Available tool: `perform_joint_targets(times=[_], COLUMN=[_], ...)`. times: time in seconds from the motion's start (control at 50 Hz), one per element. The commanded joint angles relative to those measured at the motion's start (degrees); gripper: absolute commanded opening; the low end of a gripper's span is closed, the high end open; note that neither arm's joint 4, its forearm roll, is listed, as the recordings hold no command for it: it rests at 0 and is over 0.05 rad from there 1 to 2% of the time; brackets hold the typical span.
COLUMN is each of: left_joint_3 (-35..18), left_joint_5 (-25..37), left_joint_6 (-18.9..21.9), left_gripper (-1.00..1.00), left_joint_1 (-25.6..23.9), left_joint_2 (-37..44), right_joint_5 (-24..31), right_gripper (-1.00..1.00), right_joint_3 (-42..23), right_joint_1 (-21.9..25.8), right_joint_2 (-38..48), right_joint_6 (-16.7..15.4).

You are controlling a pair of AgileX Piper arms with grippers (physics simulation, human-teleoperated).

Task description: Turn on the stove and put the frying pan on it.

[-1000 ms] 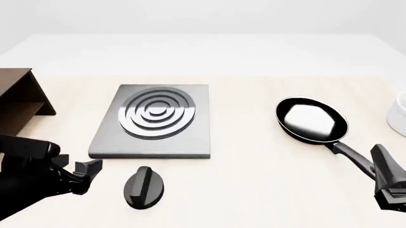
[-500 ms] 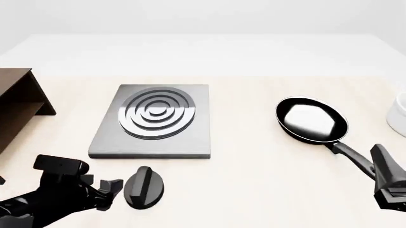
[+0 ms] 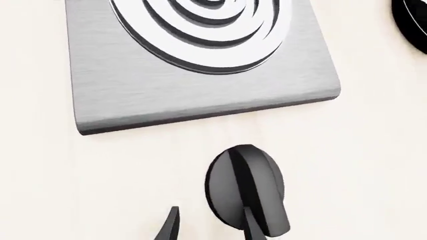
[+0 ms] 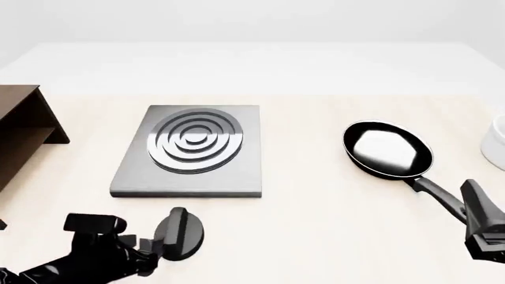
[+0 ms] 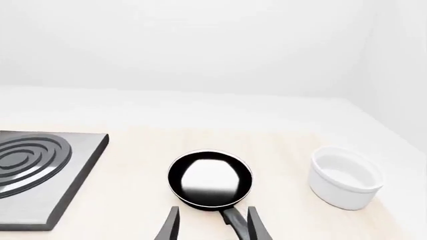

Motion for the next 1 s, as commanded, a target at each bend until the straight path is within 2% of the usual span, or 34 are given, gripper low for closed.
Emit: perform_joint_targets(times=[0.02, 0.04, 0.06, 0.08, 0.12, 0.14, 0.16, 0.24, 0.26, 0.32, 0.34, 0.38, 0.42, 0.44, 0.5, 0.54, 0.58, 0.62, 0.66, 0.68, 0.7, 0.72, 0.74, 0.78, 0.8, 0.82, 0.84, 0.88, 0.9, 0.92, 0.96, 0.98, 1.0], left_joint_3=[1.01, 1.05, 1.05, 1.05, 1.05, 1.05, 1.05, 1.05, 1.04, 1.03, 1.03, -1.36, -3.49, -5.75, -8.18, -9.97, -11.67, -14.88, -19.02, -22.64, -23.42, -24.0, -24.24, -24.19, -21.54, -16.92, -11.22, -5.86, -3.79, -1.34, 0.43, 0.44, 0.17], left_joint_5=[-2.96, 0.45, 2.33, 4.31, 6.5, 8.92, 11.85, 17.49, 18.3, 25.55, 25.81, 35.78, 40.47, 44.75, 46.3, 47.63, 50.86, 55.82, 61.95, 65.75, 67.92, 69.61, 66.12, 58.22, 53.85, 48.46, 45.25, 41.12, 40.09, 39.02, 39.11, 39.1, 40.66], left_joint_6=[-16.61, -22.39, -24.95, -25.39, -32.38, -30.71, -31.22, -30.3, -28.83, -24.14, -24.14, -21.13, -21.88, -19.9, -18.65, -16.54, -14.76, -9.97, -6.43, -1.55, 0.98, 4.58, 15.96, 24.51, 28.48, 34.61, 29.85, 32.39, 31.58, 32.77, 31.1, 31.1, 29.99], left_gripper=[1.0, 1.0, 1.0, 1.0, 1.0, 1.0, 1.0, 1.0, 1.0, 1.0, 1.0, 1.0, 1.0, 1.0, 1.0, 1.0, 1.0, 1.0, 1.0, 1.0, 1.0, 1.0, 1.0, 1.0, 1.0, 1.0, 1.0, 1.0, 1.0, 1.0, 1.0, 1.0, 1.0], left_joint_1=[-10.4, -13.82, -15.37, -16.29, -20.89, -20.25, -20.47, -21.01, -21.4, -20.71, -20.71, -20.28, -22.41, -21.98, -24.23, -24.05, -23.23, -19.7, -14.23, -9.59, -5.02, 3.29, 14.48, 18.13, 20.04, 23.53, 25.01, 28.83, 27.85, 28.38, 27.9, 27.9, 27.28], left_joint_2=[1.31, -6.0, -9.07, -11.51, -17.46, -19.74, -23.79, -28.98, -28.75, -34.6, -34.85, -43.1, -47.01, -49.2, -48.13, -47.67, -50.61, -56.76, -67.48, -74.18, -76.67, -81.84, -83.77, -83.78, -83.78, -83.78, -83.78, -83.78, -83.77, -83.77, -83.77, -83.77, -83.77], right_joint_5=[-0.24, -0.36, -0.47, -0.56, -0.78, -0.85, -0.83, -0.77, -0.86, -1.08, -1.12, -1.34, -1.52, -1.5, -1.22, -0.91, -1.02, -1.25, -1.32, -1.67, -1.42, -0.09, 4.51, 7.75, 9.45, 11.22, 15.53, 18.59, 20.1, 21.74, 25.16, 25.19, 28.45], right_gripper=[1.0, 1.0, 1.0, 1.0, 1.0, 1.0, 1.0, 1.0, 1.0, 1.0, 1.0, 1.0, 1.0, 1.0, 1.0, 1.0, 1.0, 1.0, 1.0, 1.0, 1.0, 1.0, 1.0, 1.0, 1.0, 1.0, 1.0, 1.0, 1.0, 1.0, 1.0, 1.0, 1.0], right_joint_3=[-0.03, -0.03, -0.03, -0.03, -0.03, -0.03, -0.03, -0.03, -0.03, -0.03, -0.03, -0.03, -0.02, -0.03, -0.02, -0.03, -0.03, -0.03, 0.01, 0.01, 0.0, -0.17, -1.94, -4.25, -5.82, -7.69, -12.72, -16.92, -19.21, -21.27, -25.35, -25.38, -29.31], right_joint_1=[-0.26, -0.24, -0.21, -0.21, -0.29, -0.29, -0.31, -0.35, -0.37, -0.32, -0.31, -0.32, -0.35, -0.31, -0.24, -0.25, -0.21, -0.2, -0.27, -0.73, -0.95, -0.95, -1.19, -0.84, -0.63, -0.51, 0.18, 1.64, 2.47, 2.87, 3.6, 3.6, 4.34], right_joint_2=[0.62, 0.76, 0.91, 1.04, 1.22, 1.32, 1.26, 1.19, 1.31, 1.65, 1.67, 1.93, 2.18, 2.14, 1.96, 1.66, 1.79, 2.01, 2.01, 2.64, 2.3, 0.8, -2.59, -3.39, -3.52, -3.61, -3.67, -3.7, -3.71, -3.71, -3.62, -3.62, -3.55], right_joint_6=[0.13, 0.2, 0.18, 0.17, 0.2, 0.21, 0.24, 0.19, 0.19, 0.17, 0.1, 0.14, 0.1, 0.11, 0.02, 0.11, 0.11, 0.06, 0.23, 0.47, 0.96, 1.02, 0.52, 0.63, 1.06, 1.09, 1.2, -0.2, -1.58, -2.62, -2.84, -2.84, -4.15])
